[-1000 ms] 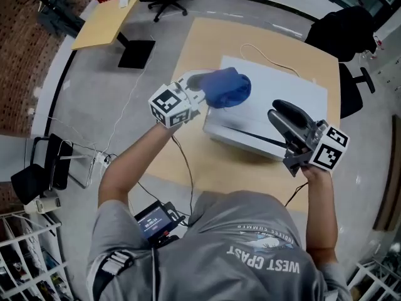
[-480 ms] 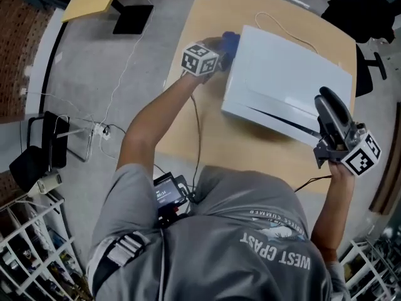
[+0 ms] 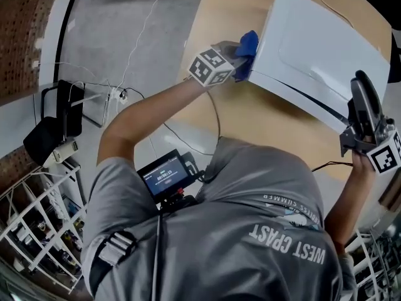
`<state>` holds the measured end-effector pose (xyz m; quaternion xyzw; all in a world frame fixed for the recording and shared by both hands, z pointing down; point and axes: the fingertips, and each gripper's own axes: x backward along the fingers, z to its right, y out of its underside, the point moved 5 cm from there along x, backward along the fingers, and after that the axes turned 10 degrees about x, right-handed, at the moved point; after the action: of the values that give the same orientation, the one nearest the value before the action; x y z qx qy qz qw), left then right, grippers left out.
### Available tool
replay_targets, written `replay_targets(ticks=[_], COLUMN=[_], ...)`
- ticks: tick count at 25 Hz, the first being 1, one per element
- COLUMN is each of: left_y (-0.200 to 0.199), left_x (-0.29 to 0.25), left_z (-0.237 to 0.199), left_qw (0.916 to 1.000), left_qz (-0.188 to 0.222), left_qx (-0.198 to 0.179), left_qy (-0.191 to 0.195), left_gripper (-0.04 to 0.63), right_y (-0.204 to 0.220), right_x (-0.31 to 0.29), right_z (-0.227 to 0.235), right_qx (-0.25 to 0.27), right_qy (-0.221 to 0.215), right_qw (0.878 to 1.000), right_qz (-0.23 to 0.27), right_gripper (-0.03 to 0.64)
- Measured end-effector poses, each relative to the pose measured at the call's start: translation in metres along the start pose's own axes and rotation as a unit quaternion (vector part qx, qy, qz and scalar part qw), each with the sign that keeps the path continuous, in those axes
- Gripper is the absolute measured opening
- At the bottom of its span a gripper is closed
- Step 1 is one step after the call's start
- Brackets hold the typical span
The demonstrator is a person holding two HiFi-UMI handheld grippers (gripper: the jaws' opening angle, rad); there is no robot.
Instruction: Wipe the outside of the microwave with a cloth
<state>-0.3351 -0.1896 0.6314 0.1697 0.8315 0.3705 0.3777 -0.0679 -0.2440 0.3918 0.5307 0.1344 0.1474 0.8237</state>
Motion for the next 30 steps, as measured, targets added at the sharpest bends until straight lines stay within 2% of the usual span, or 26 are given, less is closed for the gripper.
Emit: replay_targets(ticks=[2,5,9,12,14,17,21,23,24,25,26,27,28,29,30], left_y=[-0.015,-0.075,-0.142,-0.15,-0.135,-0.085,0.004,0.034,0.04,0.042,0.041,0.037,0.032,0.025,0.017], left_x=[-0.014,-0.051,-0.094,-0.099,-0.089,-0.062,-0.015,0.005,0.012,0.017,0.019,0.018,0.015,0.01,0.004], left_z=[-0.034,-0.078,-0.113,-0.115,-0.105,-0.071,-0.008,0.016,0.022,0.025,0.023,0.019,0.014,0.006,-0.002], left_qw=[0.9993,0.9959,0.9929,0.9929,0.995,0.9981,0.9983,0.9962,0.996,0.9966,0.9975,0.9985,0.9993,0.9998,1.0], left_qz=[0.01,0.042,0.069,0.067,0.053,0.016,-0.041,-0.062,-0.062,-0.056,-0.045,-0.033,-0.021,-0.01,0.001], left_qx=[0.005,0.016,0.017,0.003,-0.014,-0.042,-0.03,-0.03,-0.028,-0.024,-0.018,-0.013,-0.009,-0.003,0.002], left_qy=[-0.036,-0.078,-0.095,-0.099,-0.083,-0.043,0.028,0.053,0.057,0.056,0.051,0.041,0.03,0.018,0.007], left_gripper=[0.04,0.04,0.04,0.039,0.038,0.038,0.038,0.038,0.038,0.038,0.038,0.038,0.038,0.038,0.038], right_y=[0.002,-0.014,-0.019,-0.018,-0.017,-0.012,-0.008,-0.012,-0.017,-0.024,-0.031,-0.036,-0.038,-0.037,-0.035], right_x=[-0.016,-0.02,-0.004,0.006,0.012,0.016,0.015,0.009,0.007,0.005,0.001,-0.006,-0.015,-0.025,-0.037], right_z=[-0.002,-0.008,-0.009,-0.003,0.003,0.01,0.01,0.002,-0.004,-0.012,-0.022,-0.032,-0.043,-0.053,-0.062], right_qx=[-0.002,0.007,0.014,0.013,0.009,0.0,-0.006,0.016,0.048,0.106,0.19,0.29,0.38,0.442,0.476], right_qy=[-0.004,-0.004,0.004,0.016,0.025,0.034,0.027,0.019,0.024,0.038,0.059,0.081,0.094,0.095,0.087], right_qw=[1.0,1.0,1.0,1.0,1.0,0.999,1.0,1.0,0.998,0.993,0.98,0.954,0.92,0.892,0.875], right_qz=[-0.006,-0.01,-0.007,-0.006,-0.002,0.004,0.006,0.015,0.022,0.025,0.019,0.007,-0.007,-0.017,-0.023], right_gripper=[0.179,0.179,0.179,0.179,0.179,0.179,0.179,0.179,0.179,0.179,0.179,0.17,0.141,0.106,0.08])
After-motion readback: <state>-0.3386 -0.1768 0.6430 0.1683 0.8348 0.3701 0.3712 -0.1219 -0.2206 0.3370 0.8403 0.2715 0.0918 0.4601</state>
